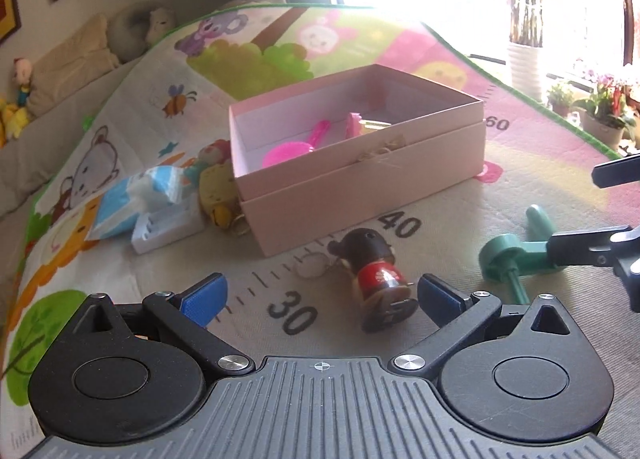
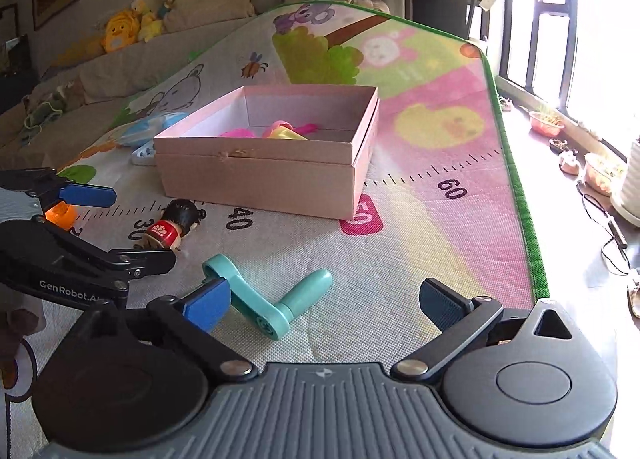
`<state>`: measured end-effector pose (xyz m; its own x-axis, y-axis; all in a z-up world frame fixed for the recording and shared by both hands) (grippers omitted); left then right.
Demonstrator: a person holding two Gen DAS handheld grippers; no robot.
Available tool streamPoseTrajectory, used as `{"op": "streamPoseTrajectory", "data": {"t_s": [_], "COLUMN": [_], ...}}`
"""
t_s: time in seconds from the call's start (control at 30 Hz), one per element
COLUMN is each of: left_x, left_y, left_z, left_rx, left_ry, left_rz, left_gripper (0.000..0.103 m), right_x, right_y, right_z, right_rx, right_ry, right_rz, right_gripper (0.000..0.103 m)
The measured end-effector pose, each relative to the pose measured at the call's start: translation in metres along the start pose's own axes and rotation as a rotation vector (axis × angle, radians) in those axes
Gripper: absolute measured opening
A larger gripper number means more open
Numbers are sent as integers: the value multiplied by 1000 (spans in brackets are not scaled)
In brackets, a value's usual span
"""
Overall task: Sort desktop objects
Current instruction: 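Grasp the red-and-black figure with the left gripper while the right holds the teal crank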
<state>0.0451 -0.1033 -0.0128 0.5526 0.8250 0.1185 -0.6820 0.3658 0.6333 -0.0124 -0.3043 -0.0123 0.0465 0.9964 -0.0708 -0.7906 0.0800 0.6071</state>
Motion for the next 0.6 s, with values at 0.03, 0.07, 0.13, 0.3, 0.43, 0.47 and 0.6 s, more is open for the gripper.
{"op": "streamPoseTrajectory", "data": {"t_s": [0.03, 0.07, 0.13, 0.3, 0.43, 0.47, 0.6], "left_x": [6, 14, 30, 62, 43, 35, 24], "left_y": [2, 4, 8, 21, 18, 12, -11], "left_z": [-2, -4, -7, -8, -5, -3, 3], "left_rx": [0, 3, 8, 7, 11, 18, 19], "left_ry": [-8, -13, -12, 117, 246, 250, 251], "left_rz": [34, 67, 152, 206, -68, -85, -1], "left_gripper": [103, 103, 103, 103, 103, 103, 103], "right_x": [0, 0, 3, 6, 2, 2, 5], "right_y": [-1, -3, -6, -14, -13, -13, -11], "right_z": [-1, -2, -3, -9, -10, -11, -13], "right_rx": [4, 8, 16, 42, 42, 40, 33], "right_ry": [-8, -14, -22, -43, -70, -67, -55], "right_rz": [0, 2, 11, 10, 12, 11, 17], "right_gripper": [103, 103, 103, 103, 103, 103, 103]}}
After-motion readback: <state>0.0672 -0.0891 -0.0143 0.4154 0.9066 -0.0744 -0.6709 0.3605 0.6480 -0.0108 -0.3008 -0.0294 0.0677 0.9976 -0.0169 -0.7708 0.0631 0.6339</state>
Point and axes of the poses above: each gripper's, at about its wrist camera, not at the fingertips, and y roughly against the way its jaws point, x to its left, z to its top, the point moved 4 cm from there along -y, roughly the way its jaws point, and after that the axes turned 11 degrees about -z, right-handed, at the moved point
